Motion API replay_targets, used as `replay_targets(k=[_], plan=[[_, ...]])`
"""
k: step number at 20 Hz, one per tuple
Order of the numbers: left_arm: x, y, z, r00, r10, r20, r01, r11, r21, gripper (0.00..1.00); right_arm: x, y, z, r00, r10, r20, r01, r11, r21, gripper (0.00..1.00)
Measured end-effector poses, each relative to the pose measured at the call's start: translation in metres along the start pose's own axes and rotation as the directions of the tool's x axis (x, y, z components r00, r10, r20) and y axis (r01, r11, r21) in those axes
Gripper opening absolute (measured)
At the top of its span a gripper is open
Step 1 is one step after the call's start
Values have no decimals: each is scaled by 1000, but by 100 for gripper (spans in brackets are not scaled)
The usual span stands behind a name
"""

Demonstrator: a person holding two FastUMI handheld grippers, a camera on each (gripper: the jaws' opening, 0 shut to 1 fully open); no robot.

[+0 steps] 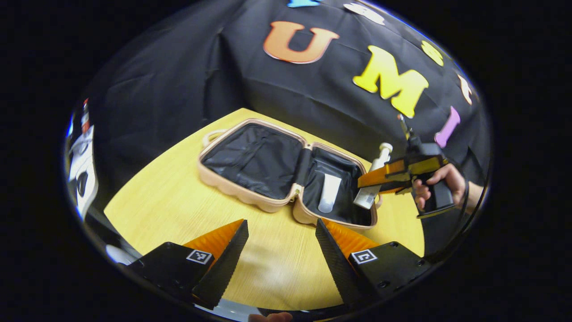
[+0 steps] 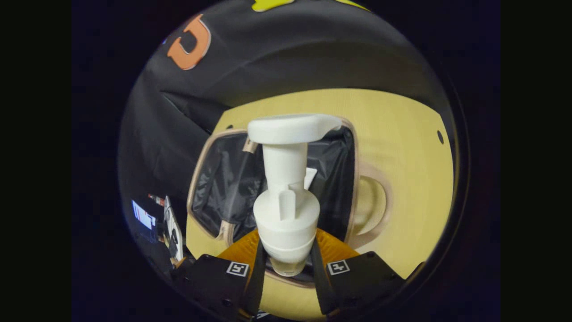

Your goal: First open the suitcase, pack the skin care products into it, and then close the suitcase.

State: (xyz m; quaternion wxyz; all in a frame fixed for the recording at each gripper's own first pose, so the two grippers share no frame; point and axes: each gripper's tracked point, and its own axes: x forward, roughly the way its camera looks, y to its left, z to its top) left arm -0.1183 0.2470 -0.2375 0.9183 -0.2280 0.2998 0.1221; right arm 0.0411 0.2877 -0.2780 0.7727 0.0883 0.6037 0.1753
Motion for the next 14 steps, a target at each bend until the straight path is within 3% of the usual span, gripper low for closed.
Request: replay_targets(k=[5,9,14], plan=[[-19,46,-8,997,67,-25,-68,996,-63,99,48,-16,-8,984,-108,-141,133,974,184,46],[-20,54,-7,997,69,-16,-70,994,-80,99,65,-25,-7,970,-153,-191,205,934,292,47],[-17,42,2,1000,23,7,-22,996,-82,99,71,-31,-11,957,-205,-206,258,925,280,45]])
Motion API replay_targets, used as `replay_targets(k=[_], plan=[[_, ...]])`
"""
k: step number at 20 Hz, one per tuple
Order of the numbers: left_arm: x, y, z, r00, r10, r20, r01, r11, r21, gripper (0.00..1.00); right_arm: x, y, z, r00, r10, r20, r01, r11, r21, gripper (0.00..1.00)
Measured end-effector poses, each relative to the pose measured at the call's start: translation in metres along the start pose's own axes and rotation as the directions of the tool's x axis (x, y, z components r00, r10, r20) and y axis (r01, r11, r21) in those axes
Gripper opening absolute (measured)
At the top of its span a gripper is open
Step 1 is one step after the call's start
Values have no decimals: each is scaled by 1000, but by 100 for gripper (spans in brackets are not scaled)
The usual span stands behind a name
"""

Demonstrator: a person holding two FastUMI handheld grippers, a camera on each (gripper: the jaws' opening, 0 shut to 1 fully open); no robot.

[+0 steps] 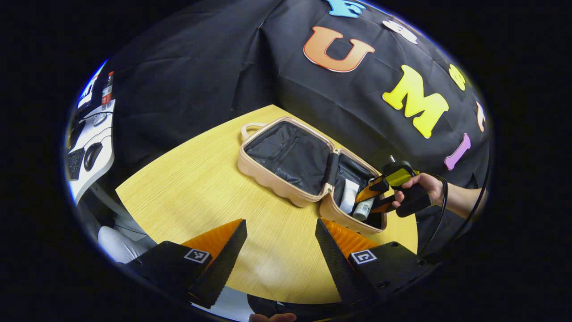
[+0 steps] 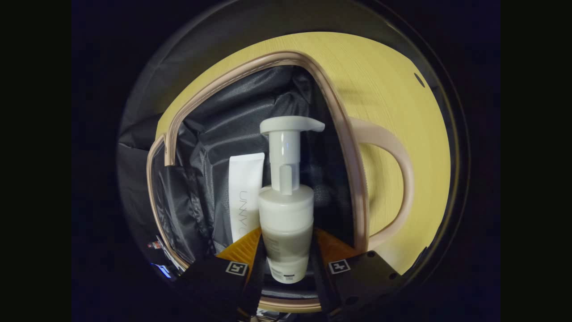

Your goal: First open the suitcase, pack the skin care products into it, and then close the suitcase.

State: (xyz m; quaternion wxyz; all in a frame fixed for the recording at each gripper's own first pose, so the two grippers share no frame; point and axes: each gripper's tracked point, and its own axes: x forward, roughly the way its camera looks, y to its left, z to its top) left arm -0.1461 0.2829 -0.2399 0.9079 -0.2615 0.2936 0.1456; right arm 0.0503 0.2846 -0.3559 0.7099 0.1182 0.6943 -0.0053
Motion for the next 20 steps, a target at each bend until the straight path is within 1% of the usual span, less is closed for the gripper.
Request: replay_targets(k=[1,3,4,5,6,7,8,9,11,12,13,14,15,17,18,19,20], plan=[[0,-4,3,1000,-8,5,8,1000,5,99,-1,1,0,1000,2,4,-2,1000,-4,49],[0,-7,7,1000,-24,11,23,999,28,99,-5,3,0,1000,16,15,-16,1000,-2,51],[1,-8,13,999,-33,17,32,998,48,99,-9,3,-2,999,27,17,-27,1000,-16,49],[2,-5,19,999,-36,27,34,997,67,99,-14,4,-6,999,44,15,-43,998,-45,55],[3,-2,24,999,-38,32,36,996,78,99,-22,3,-10,999,46,16,-44,996,-78,59],[4,0,31,998,-40,42,36,996,85,99,-31,3,-15,998,52,27,-49,993,-106,66],[6,3,39,998,-40,57,35,996,86,99,-41,3,-18,997,66,48,-59,989,-133,67],[8,8,49,996,-41,82,34,996,81,99,-52,1,-19,994,79,79,-65,984,-164,74],[19,19,70,985,-59,162,50,997,58,99,-79,0,-20,977,126,173,-81,967,-243,78],[28,21,77,979,-86,187,83,996,24,99,-95,-1,-22,963,159,217,-93,953,-288,72],[36,24,83,973,-111,202,118,993,-24,98,-115,0,-27,945,204,257,-109,933,-342,72],[46,29,89,970,-128,208,146,986,-73,98,-135,-1,-32,921,264,286,-133,903,-408,79],[56,36,97,966,-146,215,174,977,-120,98,-158,-3,-38,892,322,317,-144,868,-476,79],[78,50,116,953,-198,228,244,950,-196,98,-201,-12,-41,819,413,397,-124,805,-581,79],[88,59,128,946,-218,238,275,931,-240,97,-222,-16,-43,783,449,431,-106,779,-619,80],[100,67,138,940,-231,250,298,914,-276,97,-238,-22,-44,750,470,465,-83,764,-639,79],[114,79,150,934,-233,270,311,902,-299,96,-251,-28,-44,724,484,492,-71,761,-645,79]])
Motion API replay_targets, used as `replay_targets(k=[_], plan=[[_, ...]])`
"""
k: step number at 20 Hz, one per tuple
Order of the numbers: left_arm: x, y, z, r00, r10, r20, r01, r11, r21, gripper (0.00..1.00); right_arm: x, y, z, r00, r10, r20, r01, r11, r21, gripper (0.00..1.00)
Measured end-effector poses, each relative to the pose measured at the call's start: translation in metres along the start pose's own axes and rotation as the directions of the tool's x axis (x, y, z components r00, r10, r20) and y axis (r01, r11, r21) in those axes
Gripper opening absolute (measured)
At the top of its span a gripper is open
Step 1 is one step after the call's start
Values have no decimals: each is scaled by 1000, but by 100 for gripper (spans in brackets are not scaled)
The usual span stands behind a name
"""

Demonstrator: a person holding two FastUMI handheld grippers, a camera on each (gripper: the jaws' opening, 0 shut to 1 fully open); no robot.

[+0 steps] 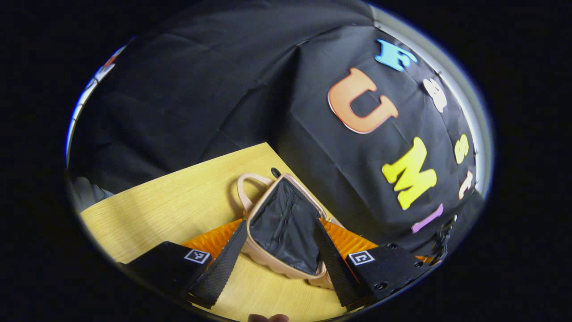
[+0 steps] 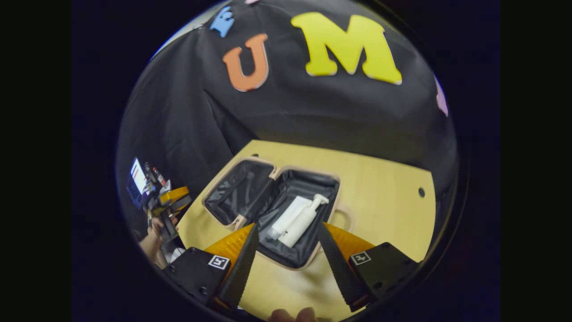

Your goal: First open the suitcase, pack the skin care products into it, and then close the suitcase.

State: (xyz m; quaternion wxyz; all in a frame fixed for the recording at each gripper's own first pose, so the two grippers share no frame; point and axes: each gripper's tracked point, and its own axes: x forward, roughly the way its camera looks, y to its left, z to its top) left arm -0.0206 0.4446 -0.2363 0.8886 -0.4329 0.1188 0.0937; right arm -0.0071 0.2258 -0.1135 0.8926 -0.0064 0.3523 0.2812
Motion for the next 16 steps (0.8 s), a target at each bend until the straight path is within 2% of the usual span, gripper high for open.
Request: replay_targets(k=[3,7,10,12,13,14,15,16], plan=[[34,31,9,998,-11,-55,6,997,-79,96,-19,-5,-2,999,-17,37,15,999,28,80],[65,46,3,991,-57,-125,30,978,-206,96,-30,-10,-12,999,-22,33,21,999,45,80],[70,55,8,990,-91,-108,57,955,-290,96,-35,-15,-9,998,-58,37,56,997,55,80],[91,51,15,991,-106,-82,71,934,-351,92,-36,-16,-7,996,-72,48,68,995,71,80],[100,51,12,991,-106,-85,68,930,-362,94,-36,-16,-8,996,-79,50,76,994,73,80],[108,55,7,991,-93,-98,51,930,-365,91,-36,-16,-8,995,-88,51,84,994,71,80],[114,53,2,989,-97,-113,48,928,-370,60,-37,-16,-7,995,-89,52,86,994,69,80],[115,51,-1,987,-101,-128,47,927,-373,70,-38,-17,-7,994,-93,54,89,994,69,80]])
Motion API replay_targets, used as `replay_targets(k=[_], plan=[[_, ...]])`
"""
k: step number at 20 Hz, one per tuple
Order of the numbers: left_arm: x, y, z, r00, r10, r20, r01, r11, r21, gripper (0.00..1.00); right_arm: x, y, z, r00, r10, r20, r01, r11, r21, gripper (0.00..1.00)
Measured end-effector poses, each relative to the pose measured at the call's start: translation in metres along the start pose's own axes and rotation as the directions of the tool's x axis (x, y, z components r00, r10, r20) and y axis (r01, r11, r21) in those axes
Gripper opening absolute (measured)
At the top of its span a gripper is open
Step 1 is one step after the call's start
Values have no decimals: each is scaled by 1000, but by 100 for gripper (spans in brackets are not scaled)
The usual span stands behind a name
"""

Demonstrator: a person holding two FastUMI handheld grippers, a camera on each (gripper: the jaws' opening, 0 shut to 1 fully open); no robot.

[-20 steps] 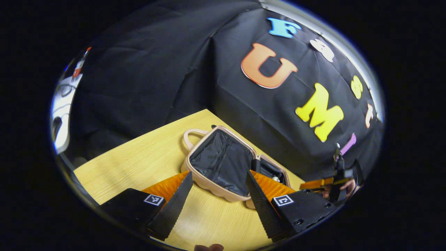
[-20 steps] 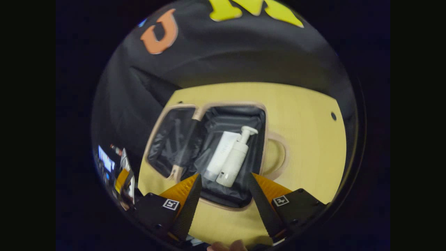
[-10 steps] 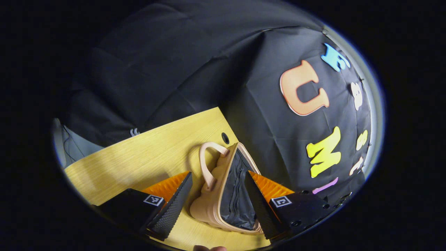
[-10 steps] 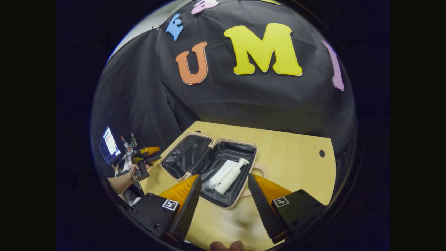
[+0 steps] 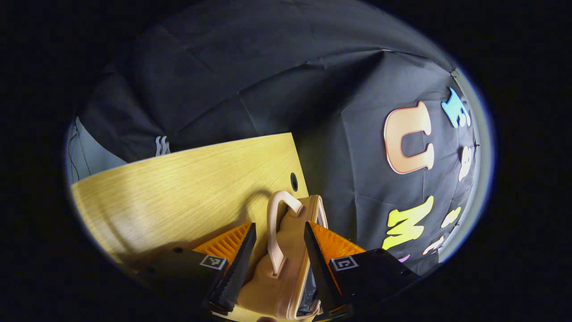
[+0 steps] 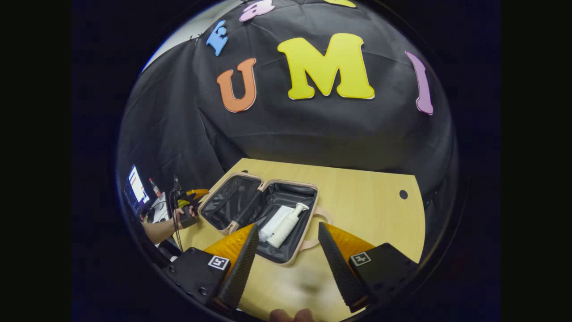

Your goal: First open the suitcase, pack the skin care products into it, and then close the suitcase.

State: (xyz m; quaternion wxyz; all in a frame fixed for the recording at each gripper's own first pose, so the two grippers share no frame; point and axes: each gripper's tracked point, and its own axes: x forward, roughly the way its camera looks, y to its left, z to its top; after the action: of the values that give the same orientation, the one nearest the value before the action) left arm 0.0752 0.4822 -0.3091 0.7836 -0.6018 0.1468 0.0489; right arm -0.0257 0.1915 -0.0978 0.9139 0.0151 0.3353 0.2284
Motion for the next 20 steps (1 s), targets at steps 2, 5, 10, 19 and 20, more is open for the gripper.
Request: replay_targets(k=[2,5,10,19,20], plan=[[7,-4,-3,1000,-5,-19,5,1000,-10,75,-3,-2,-3,1000,-6,-4,6,1000,6,79],[15,-10,-2,999,1,-33,-3,999,-53,48,-10,-4,-3,1000,-5,-1,5,1000,23,79],[10,-37,12,1000,8,10,-8,1000,-21,18,-27,-12,16,995,-42,90,40,999,28,79],[-12,-203,-22,996,-79,44,59,934,352,9,-83,-60,48,933,-179,313,174,984,43,79],[-15,-221,-35,995,-85,48,58,913,404,9,-90,-71,47,923,-208,324,195,978,73,79]])
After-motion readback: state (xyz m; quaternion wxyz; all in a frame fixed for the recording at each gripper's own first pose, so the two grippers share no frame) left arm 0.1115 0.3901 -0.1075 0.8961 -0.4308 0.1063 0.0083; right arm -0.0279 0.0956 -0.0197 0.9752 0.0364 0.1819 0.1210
